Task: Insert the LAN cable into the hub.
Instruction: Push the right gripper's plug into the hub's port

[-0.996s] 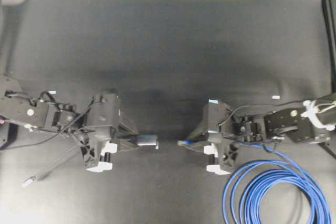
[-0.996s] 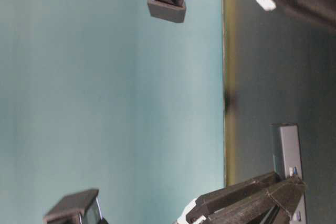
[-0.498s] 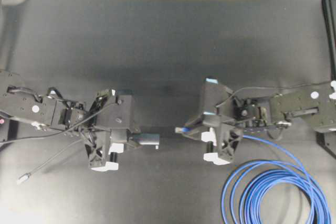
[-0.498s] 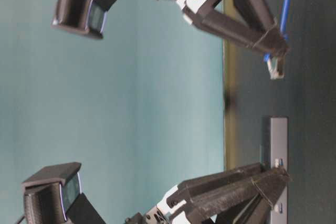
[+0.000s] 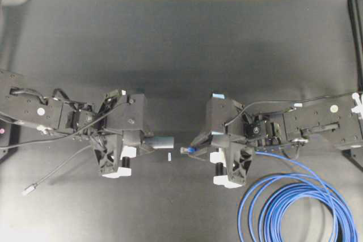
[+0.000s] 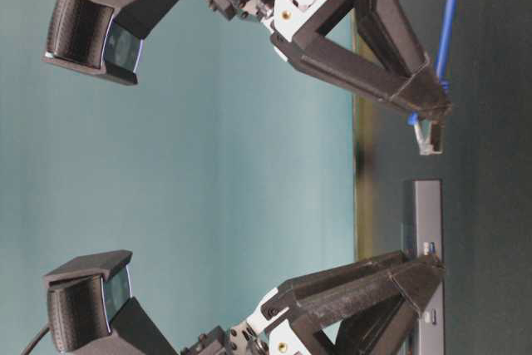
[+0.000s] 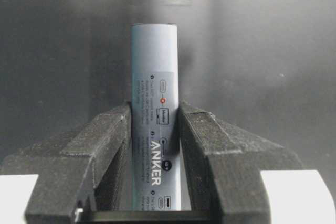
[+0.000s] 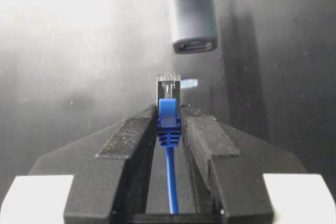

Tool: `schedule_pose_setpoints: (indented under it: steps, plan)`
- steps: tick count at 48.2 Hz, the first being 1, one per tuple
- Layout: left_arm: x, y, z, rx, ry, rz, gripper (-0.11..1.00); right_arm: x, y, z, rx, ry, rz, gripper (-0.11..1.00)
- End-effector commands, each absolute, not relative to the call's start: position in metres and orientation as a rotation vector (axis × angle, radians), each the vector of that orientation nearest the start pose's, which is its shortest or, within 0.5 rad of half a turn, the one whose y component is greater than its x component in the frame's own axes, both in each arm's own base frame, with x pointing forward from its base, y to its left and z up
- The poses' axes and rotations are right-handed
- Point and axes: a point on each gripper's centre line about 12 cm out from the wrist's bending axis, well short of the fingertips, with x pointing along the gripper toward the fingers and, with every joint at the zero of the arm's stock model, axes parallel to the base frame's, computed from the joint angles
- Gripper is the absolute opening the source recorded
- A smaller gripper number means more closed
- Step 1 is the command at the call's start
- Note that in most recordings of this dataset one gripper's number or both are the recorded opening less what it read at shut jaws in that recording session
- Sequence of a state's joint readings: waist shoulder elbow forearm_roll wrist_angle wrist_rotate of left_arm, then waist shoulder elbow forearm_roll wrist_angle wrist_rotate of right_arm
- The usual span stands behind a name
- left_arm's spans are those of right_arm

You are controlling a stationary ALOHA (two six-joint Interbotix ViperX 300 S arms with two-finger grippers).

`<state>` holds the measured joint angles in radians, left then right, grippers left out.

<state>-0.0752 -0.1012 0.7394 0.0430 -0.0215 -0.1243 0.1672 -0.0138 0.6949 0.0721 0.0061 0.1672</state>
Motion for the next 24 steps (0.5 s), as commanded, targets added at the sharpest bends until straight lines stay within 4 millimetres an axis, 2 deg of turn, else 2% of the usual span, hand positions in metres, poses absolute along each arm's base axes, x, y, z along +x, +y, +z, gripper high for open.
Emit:
schedule_pose_setpoints:
  steps: [1,24]
  plan:
    - [0.3704,-0.0298,0.1933,-0.052,0.587,-0.056,0.28,0.3795,0.0647,0.1724,0.182,0.675,0.08,0.15]
    - [0.3767,-0.0309,0.1916,-0.036,0.588,-0.062,0.28,0.3861,0.0596,0.175,0.186,0.656,0.069,0.15]
